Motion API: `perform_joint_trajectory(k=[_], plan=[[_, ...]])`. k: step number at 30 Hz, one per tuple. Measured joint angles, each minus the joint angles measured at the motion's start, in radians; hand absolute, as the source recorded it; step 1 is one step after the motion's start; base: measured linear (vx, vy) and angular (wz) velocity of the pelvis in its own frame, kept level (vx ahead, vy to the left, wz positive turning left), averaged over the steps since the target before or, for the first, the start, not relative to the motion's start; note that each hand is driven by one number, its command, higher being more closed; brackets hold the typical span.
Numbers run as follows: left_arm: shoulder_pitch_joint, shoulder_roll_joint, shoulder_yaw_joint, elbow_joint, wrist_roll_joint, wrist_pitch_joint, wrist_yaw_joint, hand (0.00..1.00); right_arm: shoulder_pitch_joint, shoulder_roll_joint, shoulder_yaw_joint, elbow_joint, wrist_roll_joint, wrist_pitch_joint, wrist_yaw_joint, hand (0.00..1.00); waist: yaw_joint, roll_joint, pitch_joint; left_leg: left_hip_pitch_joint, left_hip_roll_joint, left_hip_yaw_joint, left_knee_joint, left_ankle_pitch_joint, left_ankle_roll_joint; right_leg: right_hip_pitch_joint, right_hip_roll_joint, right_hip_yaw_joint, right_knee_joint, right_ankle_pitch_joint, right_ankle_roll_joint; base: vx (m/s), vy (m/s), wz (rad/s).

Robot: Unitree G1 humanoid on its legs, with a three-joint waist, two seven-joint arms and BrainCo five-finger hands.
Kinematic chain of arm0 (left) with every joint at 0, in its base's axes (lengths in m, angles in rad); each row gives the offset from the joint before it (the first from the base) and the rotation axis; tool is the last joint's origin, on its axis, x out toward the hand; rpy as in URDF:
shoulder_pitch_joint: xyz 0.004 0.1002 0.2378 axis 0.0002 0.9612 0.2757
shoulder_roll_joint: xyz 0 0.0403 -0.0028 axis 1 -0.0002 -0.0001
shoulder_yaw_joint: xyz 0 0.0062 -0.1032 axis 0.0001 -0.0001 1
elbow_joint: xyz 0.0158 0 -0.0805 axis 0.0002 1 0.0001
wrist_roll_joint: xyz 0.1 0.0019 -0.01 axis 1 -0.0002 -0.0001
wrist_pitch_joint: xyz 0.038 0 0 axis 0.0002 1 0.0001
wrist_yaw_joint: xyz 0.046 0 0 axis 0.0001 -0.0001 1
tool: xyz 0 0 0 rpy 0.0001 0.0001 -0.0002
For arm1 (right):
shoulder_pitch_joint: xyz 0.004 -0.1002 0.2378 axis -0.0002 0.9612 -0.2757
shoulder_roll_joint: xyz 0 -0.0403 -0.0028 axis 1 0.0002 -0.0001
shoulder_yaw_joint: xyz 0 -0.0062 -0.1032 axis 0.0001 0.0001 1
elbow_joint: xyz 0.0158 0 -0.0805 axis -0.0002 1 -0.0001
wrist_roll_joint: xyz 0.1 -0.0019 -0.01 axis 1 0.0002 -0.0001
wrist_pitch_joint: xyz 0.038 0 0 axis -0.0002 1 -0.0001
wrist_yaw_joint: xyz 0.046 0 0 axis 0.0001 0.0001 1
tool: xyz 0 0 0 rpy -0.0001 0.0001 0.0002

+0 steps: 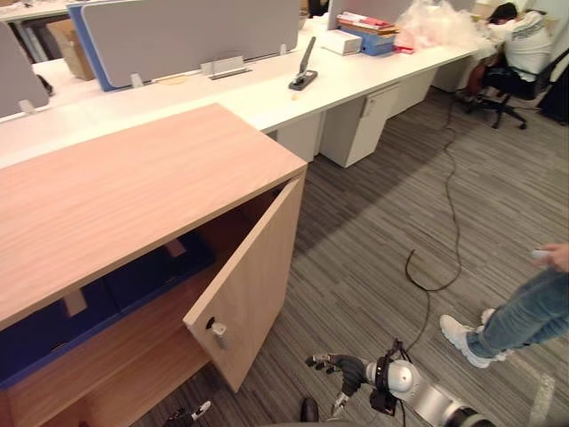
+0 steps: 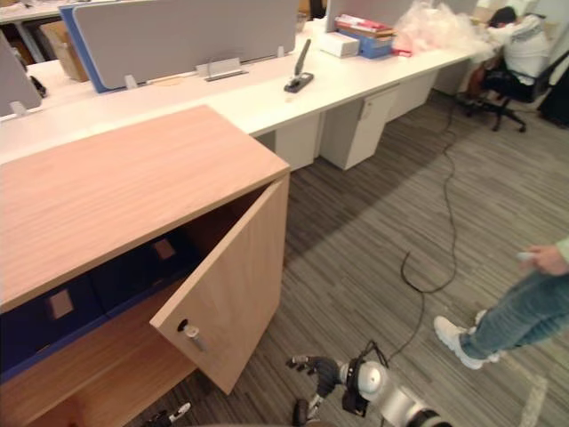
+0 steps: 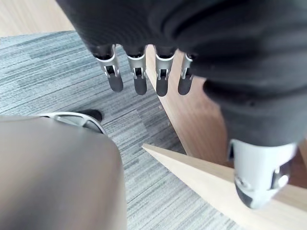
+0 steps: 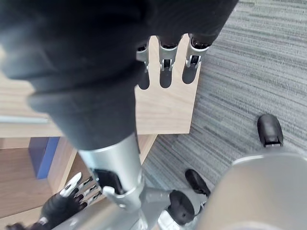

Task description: Walk over to the cabinet, pick up the folder, carry it to the office cabinet, place the folder inside the office cabinet, then close the office cabinet door

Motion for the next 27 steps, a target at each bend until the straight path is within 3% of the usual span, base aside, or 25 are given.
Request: perform_joint_trajectory(k=[4, 7, 8, 9, 10, 12, 13, 14, 16, 17, 19, 20, 23, 27], plan=[[-0.003, -0.015, 0.004, 0.0, -0.005, 0.0, 0.016, 0.0, -0.04, 0.12, -0.033, 0.186, -0.065, 0.008, -0.094, 0.0, 0.027, 0.011, -0.001, -0.016, -0.038, -0.101, -0.078, 0.057, 0.009, 0.01, -0.033, -0.099, 0.0, -0.005, 0.008, 0.02, 0.013, 0.78], [-0.009, -0.023, 0.0, -0.001, 0.032, -0.001, 0.026, 0.0, -0.017, 0.228, -0.169, 0.387, -0.095, 0.019, -0.14, 0.0, 0.03, 0.013, 0.0, -0.02, -0.078, -0.264, -0.12, 0.094, 0.024, 0.08, -0.077, -0.257, 0.009, -0.039, 0.038, 0.06, 0.031, 1.35], [-0.009, -0.023, -0.001, -0.001, 0.033, -0.001, 0.027, 0.0, -0.016, 0.232, -0.176, 0.395, -0.095, 0.019, -0.141, 0.0, 0.03, 0.014, 0.0, -0.021, -0.079, -0.269, -0.12, 0.095, 0.025, 0.082, -0.08, -0.263, 0.011, -0.042, 0.039, 0.06, 0.119, 1.75], [-0.013, -0.022, -0.022, -0.003, 0.037, -0.002, 0.032, 0.0, 0.019, 0.292, -0.377, 0.512, -0.051, 0.04, -0.188, 0.0, 0.023, 0.017, -0.002, -0.047, -0.116, -0.391, -0.117, 0.105, 0.041, 0.108, -0.128, -0.375, 0.088, -0.1, 0.068, 0.08, 0.14, 2.15], [-0.017, -0.023, -0.034, -0.003, 0.034, -0.004, 0.034, 0.0, 0.042, 0.327, -0.542, 0.581, 0.037, 0.051, -0.248, 0.0, 0.018, 0.019, -0.003, -0.068, -0.148, -0.482, -0.118, 0.114, 0.053, 0.112, -0.17, -0.415, 0.168, -0.145, 0.082, 0.1, 0.196, 2.53], [-0.017, -0.019, -0.043, -0.002, 0.031, -0.008, 0.038, 0.0, 0.065, 0.363, -0.71, 0.635, 0.152, 0.061, -0.321, 0.0, 0.019, 0.018, -0.003, -0.084, -0.185, -0.583, -0.115, 0.129, 0.064, 0.112, -0.209, -0.335, 0.247, -0.188, 0.074, 0.11, 0.145, 1.92], [-0.017, -0.012, -0.049, 0.004, 0.027, -0.009, 0.049, 0.0, 0.075, 0.384, -0.779, 0.655, 0.231, 0.068, -0.373, 0.0, 0.019, 0.007, 0.002, -0.093, -0.211, -0.654, -0.118, 0.145, 0.069, 0.11, -0.223, -0.188, 0.291, -0.23, 0.067, 0.13, 0.083, 2.07], [-0.017, -0.001, -0.05, 0.01, 0.021, -0.009, 0.063, 0.0, 0.078, 0.406, -0.8, 0.668, 0.293, 0.069, -0.419, 0.0, 0.02, -0.012, 0.009, -0.1, -0.237, -0.708, -0.119, 0.157, 0.068, 0.118, -0.224, -0.038, 0.305, -0.279, 0.078, 0.13, 0.036, 1.71], [-0.013, 0.015, -0.044, 0.028, 0.007, -0.008, 0.078, 0.0, 0.076, 0.437, -0.795, 0.68, 0.325, 0.076, -0.441, 0.0, 0.023, -0.048, 0.005, -0.116, -0.268, -0.781, -0.119, 0.17, 0.054, 0.155, -0.226, 0.064, 0.287, -0.324, 0.103, 0.07, -0.062, 1.39], [-0.013, 0.02, -0.031, 0.033, 0.003, -0.008, 0.079, 0.0, 0.072, 0.447, -0.785, 0.681, 0.319, 0.077, -0.44, 0.0, 0.032, -0.061, 0.003, -0.135, -0.274, -0.821, -0.122, 0.179, 0.039, 0.173, -0.222, 0.047, 0.263, -0.347, 0.12, 0.04, -0.125, 1.12], [-0.012, 0.017, -0.003, 0.04, -0.008, -0.009, 0.083, 0.0, 0.061, 0.45, -0.768, 0.681, 0.292, 0.078, -0.434, 0.0, 0.05, -0.061, 0.004, -0.162, -0.259, -0.862, -0.148, 0.204, 0.01, 0.18, -0.199, -0.009, 0.222, -0.375, 0.142, 0.02, -0.28, 0.74], [-0.011, 0.007, 0.008, 0.054, -0.017, -0.007, 0.084, 0.0, 0.061, 0.437, -0.752, 0.682, 0.276, 0.079, -0.428, 0.0, 0.045, -0.046, 0.004, -0.175, -0.23, -0.889, -0.175, 0.228, -0.006, 0.178, -0.167, -0.044, 0.212, -0.373, 0.138, -0.01, -0.292, 0.7], [0.005, -0.004, 0.052, 0.061, -0.058, -0.007, 0.083, 0.0, 0.069, 0.421, -0.746, 0.7, 0.259, 0.085, -0.423, 0.0, 0.05, -0.039, -0.002, -0.187, -0.185, -0.935, -0.218, 0.263, -0.034, 0.188, -0.112, -0.111, 0.217, -0.383, 0.119, -0.03, -0.177, 0.7], [0.009, -0.026, 0.121, 0.061, -0.09, -0.006, 0.083, 0.0, 0.071, 0.423, -0.744, 0.698, 0.26, 0.084, -0.422, 0.0, 0.079, -0.04, 0.027, -0.19, -0.178, -0.966, -0.222, 0.286, -0.042, 0.215, -0.087, -0.164, 0.218, -0.385, 0.112, -0.01, -0.109, 0.43]])
